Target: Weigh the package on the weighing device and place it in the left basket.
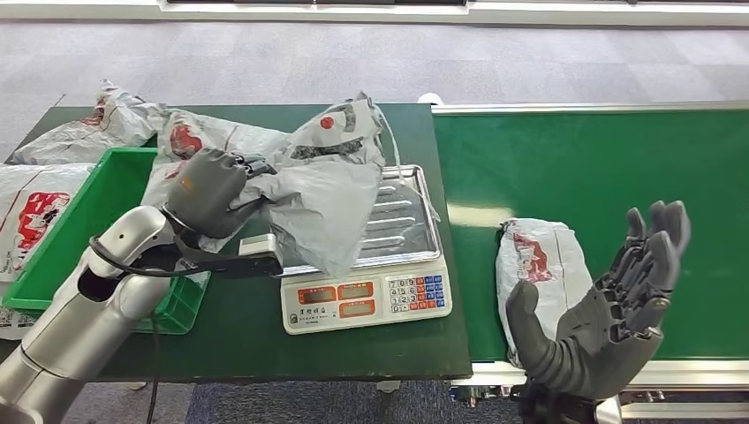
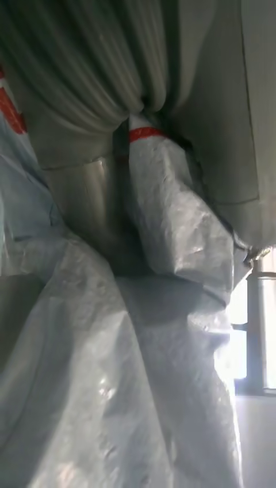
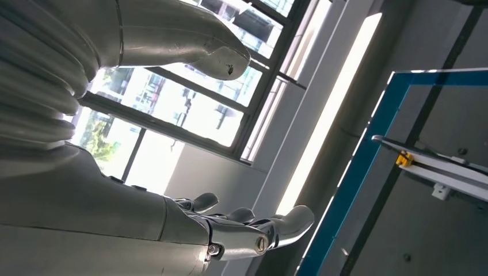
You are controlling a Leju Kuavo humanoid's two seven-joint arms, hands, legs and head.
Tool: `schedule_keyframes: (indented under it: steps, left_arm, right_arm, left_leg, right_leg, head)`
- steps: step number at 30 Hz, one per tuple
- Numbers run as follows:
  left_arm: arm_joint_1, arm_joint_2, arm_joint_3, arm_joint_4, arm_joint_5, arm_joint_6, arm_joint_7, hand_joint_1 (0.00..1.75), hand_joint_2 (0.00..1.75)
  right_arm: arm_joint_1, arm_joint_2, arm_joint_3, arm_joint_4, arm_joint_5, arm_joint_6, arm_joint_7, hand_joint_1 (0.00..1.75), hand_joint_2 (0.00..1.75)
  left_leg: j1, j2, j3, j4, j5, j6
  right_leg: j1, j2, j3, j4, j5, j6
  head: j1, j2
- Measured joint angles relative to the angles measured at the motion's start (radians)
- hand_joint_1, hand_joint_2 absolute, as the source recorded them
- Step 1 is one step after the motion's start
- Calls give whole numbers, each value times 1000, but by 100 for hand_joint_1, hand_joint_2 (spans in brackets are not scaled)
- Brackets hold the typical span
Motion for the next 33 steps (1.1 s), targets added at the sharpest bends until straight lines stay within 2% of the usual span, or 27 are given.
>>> schedule_keyframes:
  steps: [6, 13, 17, 29, 30, 31, 33]
  left_arm:
    - [-51, 52, 48, 148, -146, 66, 32, 175, 175]
    - [-82, 66, 101, 426, -163, 129, 63, 175, 175]
    - [-82, 78, 135, 543, -164, 145, 70, 175, 175]
    - [-79, 133, 206, 723, -189, 156, 90, 175, 175]
    - [-76, 138, 215, 733, -191, 160, 93, 151, 175]
    - [-72, 143, 224, 741, -191, 165, 95, 107, 175]
    - [-61, 150, 246, 756, -184, 175, 97, 20, 87]
  right_arm:
    - [15, 0, -13, -2, -9, 0, -15, 0, 175]
    - [24, 0, -19, -2, 8, 0, -10, 0, 175]
    - [23, 0, -19, -2, 19, 0, 0, 0, 175]
    - [22, 0, -19, -2, 42, 0, 19, 0, 175]
    - [22, 0, -19, -2, 47, 0, 23, 0, 175]
    - [23, 0, -19, -2, 51, 0, 25, 0, 175]
    - [23, 0, -19, -2, 58, 0, 31, 0, 175]
  left_leg:
    - [0, 0, 0, 0, 1, -2]
    - [0, 2, 0, 0, 1, -2]
    - [0, 2, 0, 0, 1, -2]
    - [0, 2, -2, 0, 1, -2]
    - [0, 2, -2, 0, 1, -2]
    - [0, 2, -2, 0, 1, -2]
    - [0, 2, -2, 0, 1, -2]
  right_leg:
    - [0, 0, 0, 1, 1, -1]
    - [0, 2, -1, 1, 1, -1]
    - [0, 2, -2, 1, 1, -1]
    - [0, 2, -3, 1, 1, -1]
    - [0, 2, -3, 1, 1, -1]
    - [0, 2, -3, 1, 1, -1]
    - [0, 2, -3, 1, 1, -1]
  head:
    - [0, 0]
    - [0, 0]
    - [0, 0]
    - [0, 0]
    - [0, 0]
    - [0, 0]
    - [0, 0]
